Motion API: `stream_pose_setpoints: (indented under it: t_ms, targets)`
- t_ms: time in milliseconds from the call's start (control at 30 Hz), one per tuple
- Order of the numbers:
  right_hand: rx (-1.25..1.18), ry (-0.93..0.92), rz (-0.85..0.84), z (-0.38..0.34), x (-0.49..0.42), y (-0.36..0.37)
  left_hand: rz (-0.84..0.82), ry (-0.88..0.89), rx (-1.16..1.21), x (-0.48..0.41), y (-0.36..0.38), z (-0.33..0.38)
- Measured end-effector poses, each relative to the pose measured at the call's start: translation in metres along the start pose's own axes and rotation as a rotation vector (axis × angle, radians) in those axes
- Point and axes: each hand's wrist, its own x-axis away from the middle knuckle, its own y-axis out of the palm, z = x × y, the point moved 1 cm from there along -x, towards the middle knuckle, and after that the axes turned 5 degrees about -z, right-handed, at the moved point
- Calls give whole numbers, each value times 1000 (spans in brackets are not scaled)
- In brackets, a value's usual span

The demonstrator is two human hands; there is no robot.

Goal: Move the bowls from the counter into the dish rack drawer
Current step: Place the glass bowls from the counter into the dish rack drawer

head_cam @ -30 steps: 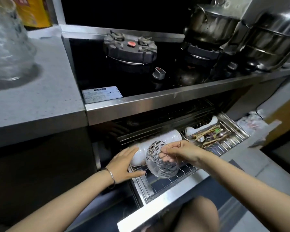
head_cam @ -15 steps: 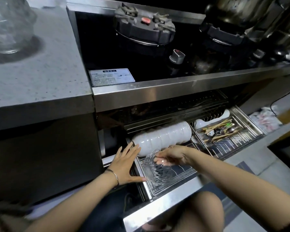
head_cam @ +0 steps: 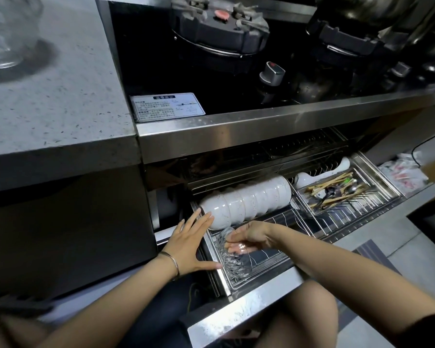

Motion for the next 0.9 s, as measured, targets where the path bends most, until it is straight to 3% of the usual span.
stream_pose_setpoints:
  t_ms: [167,333,500,733,900]
  targets:
    - [87,-13,20,-4,8,1,-19,-4,-4,0,0,0]
    - [388,-79,138,-13,30,7,-51,-14,-46,0,-5,3]
    - [469,-352,324,-29,85,2,-90,-21,-38,5,-39,22]
    - [260,-896,451,-72,199,10,234,178,38,33,-154,93]
    - [286,-1188,510,-120,262,36,521,319,53,80,-251,119]
